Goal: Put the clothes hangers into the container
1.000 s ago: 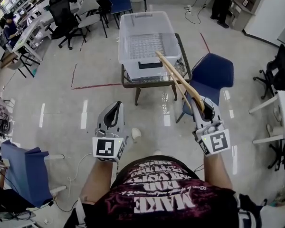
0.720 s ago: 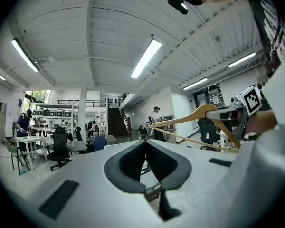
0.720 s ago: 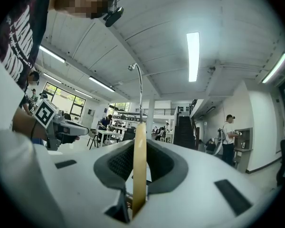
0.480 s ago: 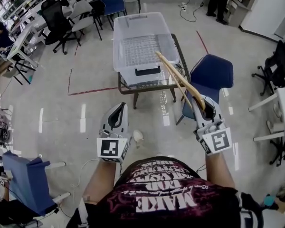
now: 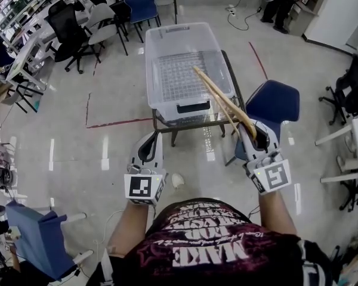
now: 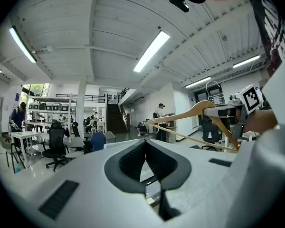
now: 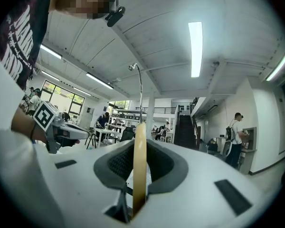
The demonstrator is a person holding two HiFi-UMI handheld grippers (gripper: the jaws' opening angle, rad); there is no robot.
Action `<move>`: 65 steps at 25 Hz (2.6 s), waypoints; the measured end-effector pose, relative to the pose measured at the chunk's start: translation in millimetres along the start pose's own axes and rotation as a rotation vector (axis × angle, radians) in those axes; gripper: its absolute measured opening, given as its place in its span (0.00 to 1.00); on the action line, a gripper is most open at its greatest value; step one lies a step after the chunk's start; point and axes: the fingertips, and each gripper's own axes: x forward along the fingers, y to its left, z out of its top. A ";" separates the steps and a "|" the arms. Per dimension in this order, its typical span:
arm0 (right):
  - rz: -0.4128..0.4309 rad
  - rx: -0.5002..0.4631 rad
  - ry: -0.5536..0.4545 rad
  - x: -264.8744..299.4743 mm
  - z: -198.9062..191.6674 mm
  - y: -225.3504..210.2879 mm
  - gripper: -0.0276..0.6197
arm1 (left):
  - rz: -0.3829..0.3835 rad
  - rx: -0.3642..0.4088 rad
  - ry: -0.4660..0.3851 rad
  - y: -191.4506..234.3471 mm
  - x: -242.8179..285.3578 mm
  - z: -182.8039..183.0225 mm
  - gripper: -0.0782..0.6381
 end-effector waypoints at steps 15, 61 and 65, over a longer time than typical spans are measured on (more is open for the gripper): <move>-0.004 0.020 0.000 113.1 2.1 -3.4 0.14 | -0.007 0.020 0.016 90.6 62.2 6.5 0.12; 0.026 0.079 0.056 262.1 -43.5 -59.9 0.14 | -0.063 -0.013 0.073 158.5 201.7 -24.0 0.12; 0.038 0.102 0.065 280.2 -52.0 -77.1 0.14 | -0.067 -0.013 0.085 156.6 226.2 -23.8 0.12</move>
